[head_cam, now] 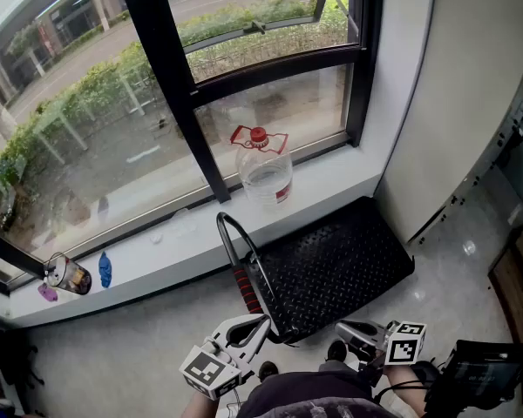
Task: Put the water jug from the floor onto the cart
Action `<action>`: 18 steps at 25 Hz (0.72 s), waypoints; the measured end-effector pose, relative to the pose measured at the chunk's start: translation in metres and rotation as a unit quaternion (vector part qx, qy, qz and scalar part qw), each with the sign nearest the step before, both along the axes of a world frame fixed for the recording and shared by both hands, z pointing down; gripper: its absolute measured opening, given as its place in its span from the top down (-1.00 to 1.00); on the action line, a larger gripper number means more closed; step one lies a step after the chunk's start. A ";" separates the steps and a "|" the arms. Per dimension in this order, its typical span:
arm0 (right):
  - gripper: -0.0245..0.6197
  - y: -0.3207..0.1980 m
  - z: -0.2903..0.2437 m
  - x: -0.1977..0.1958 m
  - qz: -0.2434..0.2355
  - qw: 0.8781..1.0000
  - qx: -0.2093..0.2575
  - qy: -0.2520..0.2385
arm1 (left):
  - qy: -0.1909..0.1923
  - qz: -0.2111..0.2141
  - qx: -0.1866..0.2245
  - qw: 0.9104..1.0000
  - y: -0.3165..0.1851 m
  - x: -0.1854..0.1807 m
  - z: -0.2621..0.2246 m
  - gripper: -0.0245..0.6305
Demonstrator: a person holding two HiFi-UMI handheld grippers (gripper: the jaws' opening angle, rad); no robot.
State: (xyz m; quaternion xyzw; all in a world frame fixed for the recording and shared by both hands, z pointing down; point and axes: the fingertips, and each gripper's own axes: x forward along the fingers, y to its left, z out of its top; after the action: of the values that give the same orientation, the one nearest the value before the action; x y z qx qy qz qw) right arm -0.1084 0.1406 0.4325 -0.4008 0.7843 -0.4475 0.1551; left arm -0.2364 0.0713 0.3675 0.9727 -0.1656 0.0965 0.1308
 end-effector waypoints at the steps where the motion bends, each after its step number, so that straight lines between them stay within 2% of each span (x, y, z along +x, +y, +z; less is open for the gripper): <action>1: 0.92 0.001 0.002 0.016 -0.001 1.000 -0.003 -0.001 | -0.005 -0.005 0.001 1.000 -0.001 0.013 -0.002 0.94; 4: 0.92 0.000 0.005 0.061 -0.011 1.000 -0.004 0.004 | -0.020 -0.025 0.008 0.999 -0.004 0.048 -0.006 0.94; 7: 0.92 -0.005 0.002 0.097 -0.036 0.999 0.015 0.020 | -0.030 -0.043 0.014 0.999 -0.004 0.078 -0.010 0.94; 10: 0.92 -0.012 -0.002 0.125 -0.050 0.998 0.030 0.023 | -0.057 -0.053 0.034 0.996 0.001 0.101 -0.012 0.94; 14: 0.92 -0.011 0.001 0.144 -0.066 0.997 0.034 0.025 | -0.098 -0.060 0.056 0.992 0.006 0.118 -0.010 0.94; 18: 0.92 -0.016 0.010 0.145 -0.077 0.997 0.016 0.009 | -0.124 -0.072 0.069 0.987 -0.002 0.115 -0.007 0.94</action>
State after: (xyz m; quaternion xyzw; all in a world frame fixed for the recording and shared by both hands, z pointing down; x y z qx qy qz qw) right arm 0.0361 0.1245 0.4428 -0.3405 0.8213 -0.4420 0.1191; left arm -0.1211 0.0697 0.3609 0.9453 -0.2564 0.1956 0.0488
